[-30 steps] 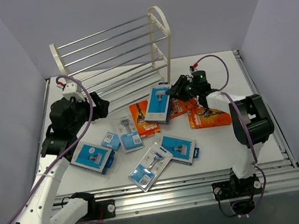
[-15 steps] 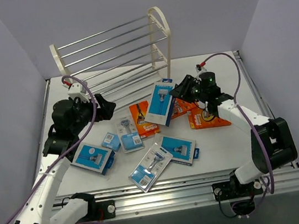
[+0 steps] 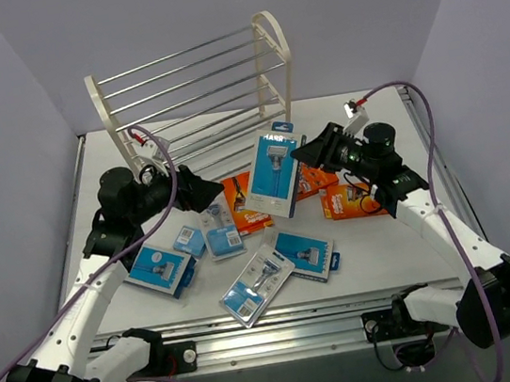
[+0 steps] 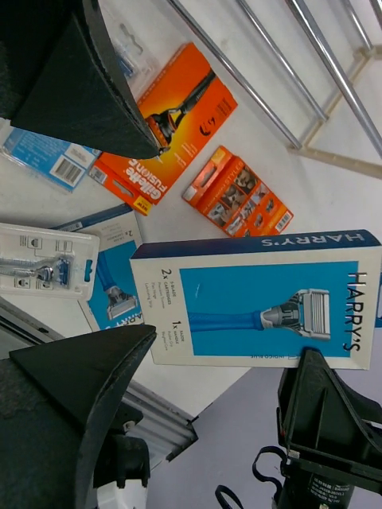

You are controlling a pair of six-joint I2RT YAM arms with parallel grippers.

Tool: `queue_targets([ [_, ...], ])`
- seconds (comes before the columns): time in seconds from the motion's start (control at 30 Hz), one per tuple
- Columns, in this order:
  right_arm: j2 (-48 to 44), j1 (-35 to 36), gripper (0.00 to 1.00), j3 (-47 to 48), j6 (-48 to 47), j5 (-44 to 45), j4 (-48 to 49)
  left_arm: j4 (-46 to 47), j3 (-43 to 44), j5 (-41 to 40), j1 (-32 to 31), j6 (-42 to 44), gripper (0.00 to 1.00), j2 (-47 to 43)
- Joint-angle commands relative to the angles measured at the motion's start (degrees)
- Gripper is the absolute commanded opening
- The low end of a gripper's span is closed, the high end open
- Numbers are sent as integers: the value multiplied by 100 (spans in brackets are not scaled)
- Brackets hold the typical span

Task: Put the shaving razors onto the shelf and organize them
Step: Grab a shaving razor with the right arm, then pass the shaving razor from the right arm to the left

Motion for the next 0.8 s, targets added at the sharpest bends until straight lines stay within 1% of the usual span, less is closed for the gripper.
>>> queue_targets([
  [0.0,-516,62,0,-20,70,-551,655,863,-31,733,-40,-324,94,140],
  [0.17,-797,123,0,-117,281,-946,1166,1426,-137,1356,-110,-869,94,448],
  [0.27,-833,246,0,-144,316,-1017,1351,1978,-251,1638,-145,-1185,94,527],
  [0.37,-798,343,0,-187,386,-1052,1570,2269,-330,1850,-241,-1335,94,554],
  [0.67,-719,484,0,-503,922,-1219,2729,2367,-357,2008,-514,-1379,94,633],
  [0.73,-684,484,0,-574,1080,-1254,3020,2472,-365,2069,-532,-1467,96,642],
  [0.77,-675,484,0,-618,1116,-1272,3091,2525,-374,2105,-532,-1511,93,668],
])
